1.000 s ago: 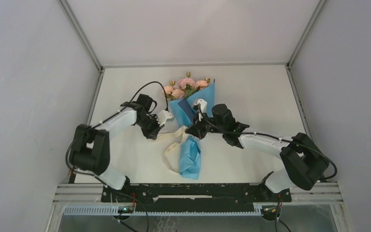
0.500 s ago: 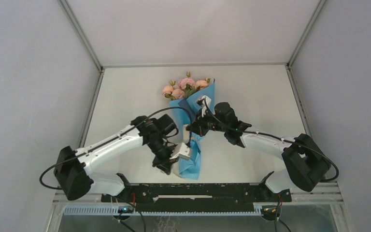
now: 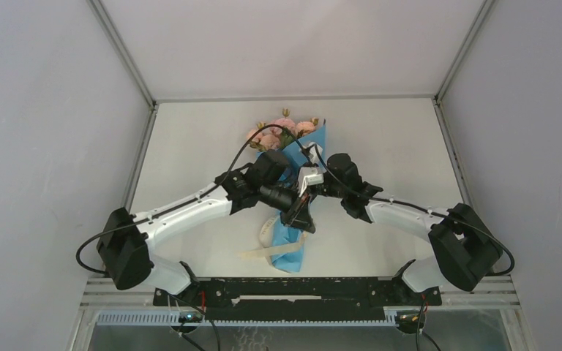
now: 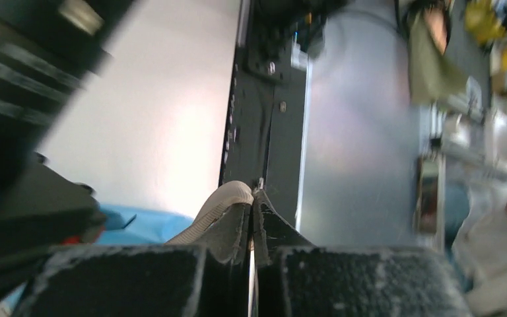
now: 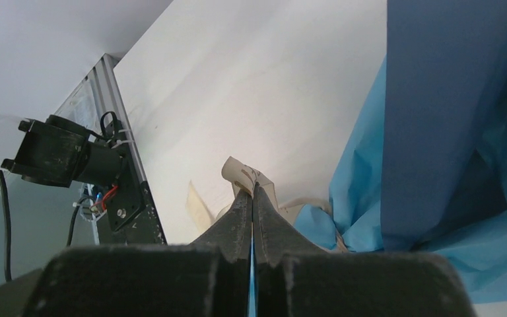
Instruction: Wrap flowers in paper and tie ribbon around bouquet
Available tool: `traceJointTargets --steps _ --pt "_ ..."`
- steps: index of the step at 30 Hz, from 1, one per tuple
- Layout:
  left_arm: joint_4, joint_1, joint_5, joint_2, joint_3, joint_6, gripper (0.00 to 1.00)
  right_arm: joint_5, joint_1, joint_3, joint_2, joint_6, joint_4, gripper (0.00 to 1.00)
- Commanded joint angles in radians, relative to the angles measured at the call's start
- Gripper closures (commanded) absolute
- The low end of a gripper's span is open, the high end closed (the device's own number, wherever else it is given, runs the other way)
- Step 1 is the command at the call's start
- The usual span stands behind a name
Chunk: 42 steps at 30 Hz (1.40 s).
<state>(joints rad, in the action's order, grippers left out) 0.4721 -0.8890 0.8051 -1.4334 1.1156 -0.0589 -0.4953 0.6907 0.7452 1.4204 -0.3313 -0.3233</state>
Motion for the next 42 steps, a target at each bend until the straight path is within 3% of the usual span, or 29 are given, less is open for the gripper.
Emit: traceJointTargets --steps 1,5,9,12,18,22,24,28,32,39,42 --pt "-0.37 -0.002 -0.052 0.012 -0.082 -0.388 0.94 -0.021 -0.015 0.005 -0.023 -0.046 -0.055 1.0" --pt "-0.389 -0.003 -0.107 0.005 -0.163 -0.301 0.87 -0.034 -0.014 0.005 -0.012 -0.051 -0.052 1.0" --pt "-0.322 -0.002 -0.167 0.038 -0.221 -0.046 0.58 -0.037 -0.015 0.005 -0.002 -0.058 -0.063 1.0" --pt "-0.179 -0.004 -0.242 0.072 -0.202 0.175 0.46 -0.046 -0.014 0.005 0.001 -0.071 -0.08 1.0" --pt "0.072 -0.004 -0.371 0.155 -0.145 0.472 0.35 -0.034 -0.008 0.005 0.002 -0.086 -0.081 1.0" --pt "0.12 0.011 -0.382 0.291 -0.196 0.61 0.35 -0.01 0.006 0.004 -0.012 -0.083 -0.055 1.0" --pt "0.099 0.045 -0.327 0.392 -0.216 0.602 0.36 0.016 0.02 0.005 -0.03 -0.083 -0.036 1.0" --pt "-0.086 0.185 -0.297 0.525 -0.328 0.337 0.32 0.071 0.073 0.005 -0.067 -0.07 -0.013 1.0" --pt "-0.238 0.28 -0.239 0.472 -0.454 0.245 0.24 0.077 0.106 0.005 -0.074 -0.087 -0.028 1.0" --pt "-0.503 0.35 -0.185 0.346 -0.517 0.167 0.2 0.084 0.136 0.005 -0.084 -0.08 0.012 1.0" --pt "-0.574 0.353 -0.117 0.301 -0.541 0.155 0.24 0.07 0.145 0.005 -0.079 -0.063 -0.005 1.0"
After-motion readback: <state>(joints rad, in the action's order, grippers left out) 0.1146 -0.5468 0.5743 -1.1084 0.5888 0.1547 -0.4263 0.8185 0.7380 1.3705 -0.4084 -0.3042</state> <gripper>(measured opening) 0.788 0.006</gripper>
